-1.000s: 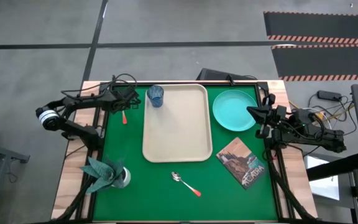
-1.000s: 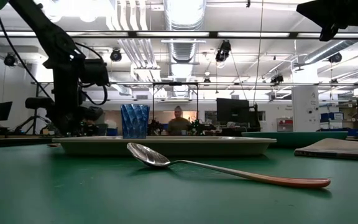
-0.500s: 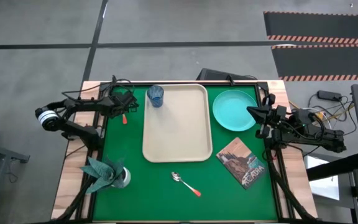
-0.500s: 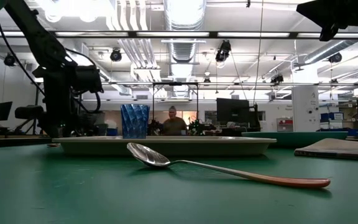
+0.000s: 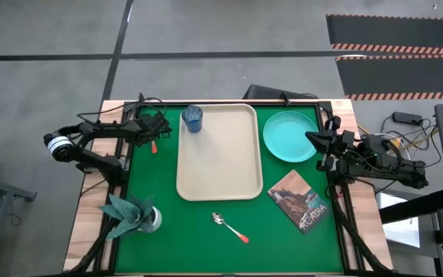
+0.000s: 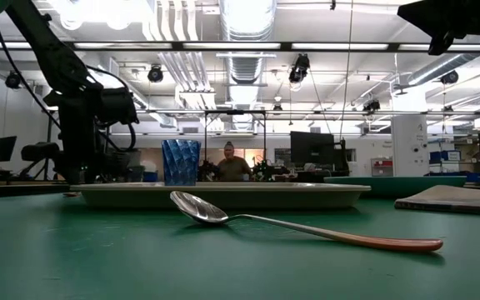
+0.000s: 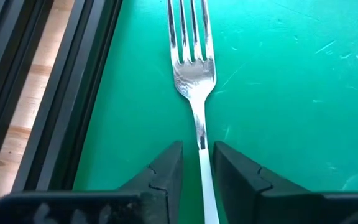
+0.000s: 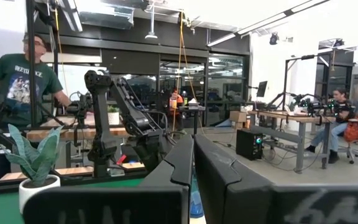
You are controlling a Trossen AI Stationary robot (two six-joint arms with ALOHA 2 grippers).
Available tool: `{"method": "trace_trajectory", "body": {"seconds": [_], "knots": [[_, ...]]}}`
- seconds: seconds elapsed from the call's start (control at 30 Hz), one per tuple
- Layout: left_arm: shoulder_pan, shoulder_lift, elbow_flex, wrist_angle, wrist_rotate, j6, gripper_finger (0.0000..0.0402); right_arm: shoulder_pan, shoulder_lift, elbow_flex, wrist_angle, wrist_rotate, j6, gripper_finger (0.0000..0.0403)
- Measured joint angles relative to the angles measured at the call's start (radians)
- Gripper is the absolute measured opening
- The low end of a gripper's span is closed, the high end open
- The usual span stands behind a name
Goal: Pick and place plate/cup/fork/spoon on tray
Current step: Put the orange fork on the left of the white serving tray
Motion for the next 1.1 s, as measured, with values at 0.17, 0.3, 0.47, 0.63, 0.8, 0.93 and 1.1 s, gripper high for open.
{"method": "trace_trajectory", "body": {"seconds": [0.17, 0.3, 0.47, 0.63, 0.8, 0.93, 1.1], "knots": [[-0.001, 0.0, 0.0, 0.005, 0.003, -0.001, 0.0041, 0.0, 0.0, 0.0, 0.0, 0.0, 0.0, 0.0009], [0.0, 0.002, -0.002, 0.019, -0.01, -0.019, 0.0013, 0.0, 0.0, 0.0, 0.0, 0.0, 0.0, 0.0009], [0.0, 0.002, -0.002, 0.041, -0.052, -0.026, 0.0006, 0.0, 0.0, 0.0, 0.0, 0.0, 0.0, 0.0009], [-0.003, -0.01, 0.001, 0.046, -0.076, -0.024, 0.0006, 0.0, 0.0, 0.0, 0.0, 0.0, 0.0, 0.0009], [-0.023, -0.075, 0.024, 0.048, -0.081, 0.053, 0.0005, 0.0, 0.0, 0.0, 0.001, 0.0, 0.0, 0.0009], [-0.039, -0.183, 0.035, 0.048, -0.087, 0.112, 0.0004, 0.0, 0.0, 0.0, 0.001, 0.0, -0.001, 0.0009], [-0.078, -0.358, 0.039, 0.054, -0.096, 0.164, 0.0004, 0.0, 0.0, 0.0, 0.001, 0.0, -0.01, 0.0009]]}}
